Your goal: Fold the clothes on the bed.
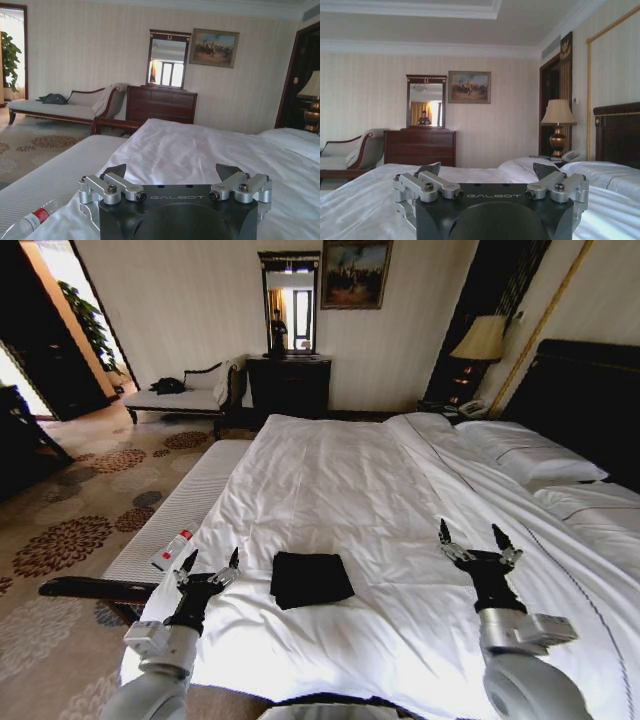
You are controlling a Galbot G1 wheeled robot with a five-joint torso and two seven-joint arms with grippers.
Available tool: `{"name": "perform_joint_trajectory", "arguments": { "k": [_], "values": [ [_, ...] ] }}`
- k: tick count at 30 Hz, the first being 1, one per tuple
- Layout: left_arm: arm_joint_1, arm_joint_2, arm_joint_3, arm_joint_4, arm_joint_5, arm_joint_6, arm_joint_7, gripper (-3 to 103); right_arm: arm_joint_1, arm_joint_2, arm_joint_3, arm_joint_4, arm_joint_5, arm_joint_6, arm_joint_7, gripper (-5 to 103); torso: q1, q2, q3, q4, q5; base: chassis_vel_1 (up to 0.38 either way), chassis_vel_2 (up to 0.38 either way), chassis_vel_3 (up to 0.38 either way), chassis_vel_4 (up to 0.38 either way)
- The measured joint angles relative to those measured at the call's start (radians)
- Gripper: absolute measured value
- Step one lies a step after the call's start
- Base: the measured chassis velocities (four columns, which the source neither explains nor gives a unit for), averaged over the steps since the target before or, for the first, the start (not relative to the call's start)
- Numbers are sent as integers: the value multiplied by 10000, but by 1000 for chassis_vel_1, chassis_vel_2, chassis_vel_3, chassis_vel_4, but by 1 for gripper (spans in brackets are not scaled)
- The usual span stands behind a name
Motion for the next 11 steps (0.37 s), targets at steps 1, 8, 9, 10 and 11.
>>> {"name": "perform_joint_trajectory", "arguments": {
  "k": [1,8,9,10,11],
  "values": [
    [4,1,-7,0,-12,15,4,100,-10,-6,8,11,35,-48,-24,100,0,0,0,0,0,0,0,0,0],
    [-7,6,-18,9,-34,36,6,100,17,-12,-8,-17,63,-69,-47,100,2,-2,1,0,1,0,0,0,0],
    [-10,6,-19,12,-36,37,6,100,22,-12,-13,-26,64,-69,-49,100,2,-2,1,0,1,0,0,0,0],
    [-15,6,-20,16,-38,39,6,100,29,-13,-20,-38,64,-68,-50,100,2,-2,1,0,1,0,0,0,0],
    [-17,6,-21,18,-40,39,6,100,33,-14,-26,-44,64,-66,-51,100,1,-1,1,0,2,0,0,0,0]
  ]
}}
